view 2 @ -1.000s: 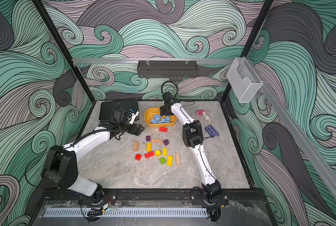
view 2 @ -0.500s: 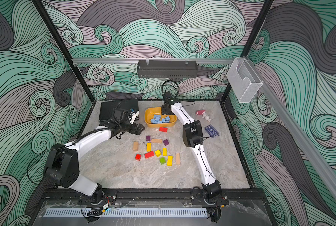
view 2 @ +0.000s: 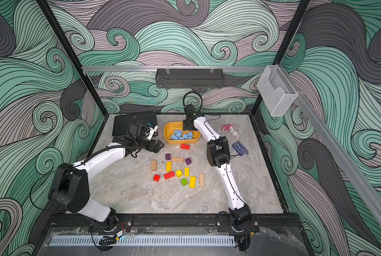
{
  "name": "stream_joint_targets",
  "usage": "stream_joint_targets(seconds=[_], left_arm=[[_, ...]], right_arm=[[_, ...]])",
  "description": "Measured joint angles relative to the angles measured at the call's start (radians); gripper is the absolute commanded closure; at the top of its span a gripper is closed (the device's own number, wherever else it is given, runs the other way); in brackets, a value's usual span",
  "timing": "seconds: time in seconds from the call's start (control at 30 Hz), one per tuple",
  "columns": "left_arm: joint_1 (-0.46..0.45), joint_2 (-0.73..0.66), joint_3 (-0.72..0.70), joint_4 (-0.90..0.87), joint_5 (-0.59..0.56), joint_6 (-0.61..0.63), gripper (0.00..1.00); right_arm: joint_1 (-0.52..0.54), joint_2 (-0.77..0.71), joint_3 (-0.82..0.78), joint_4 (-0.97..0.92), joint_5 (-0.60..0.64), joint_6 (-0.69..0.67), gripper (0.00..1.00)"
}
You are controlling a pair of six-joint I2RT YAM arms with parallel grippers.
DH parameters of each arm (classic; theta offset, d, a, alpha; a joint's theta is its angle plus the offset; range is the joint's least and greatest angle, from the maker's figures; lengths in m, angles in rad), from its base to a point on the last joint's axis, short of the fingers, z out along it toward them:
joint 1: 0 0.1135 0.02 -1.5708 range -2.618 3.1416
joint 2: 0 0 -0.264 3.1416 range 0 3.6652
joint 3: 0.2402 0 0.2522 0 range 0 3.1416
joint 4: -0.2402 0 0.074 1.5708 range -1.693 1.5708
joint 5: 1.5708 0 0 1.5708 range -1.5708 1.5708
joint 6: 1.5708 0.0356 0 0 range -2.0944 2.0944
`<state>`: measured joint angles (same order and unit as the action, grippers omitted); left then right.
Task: Pick out the blue building blocks
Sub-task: Place the building block in the storage box.
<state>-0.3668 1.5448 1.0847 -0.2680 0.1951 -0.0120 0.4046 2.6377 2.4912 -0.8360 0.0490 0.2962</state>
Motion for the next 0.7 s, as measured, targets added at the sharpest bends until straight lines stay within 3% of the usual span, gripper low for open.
stream_joint_targets(seconds=[0.5,0.7], left_arm=[[0.000,-0.032,-0.001,0.000,0.000,0.000,0.05],[0.000,-0.048,-0.001,0.000,0.000,0.000,0.05]], right_arm=[[0.001,-0.001,-0.033,0.000,-0.032,0.015,0.24],[0.002,-0.021,-0.049,0.000,-0.043,0.018,0.19]])
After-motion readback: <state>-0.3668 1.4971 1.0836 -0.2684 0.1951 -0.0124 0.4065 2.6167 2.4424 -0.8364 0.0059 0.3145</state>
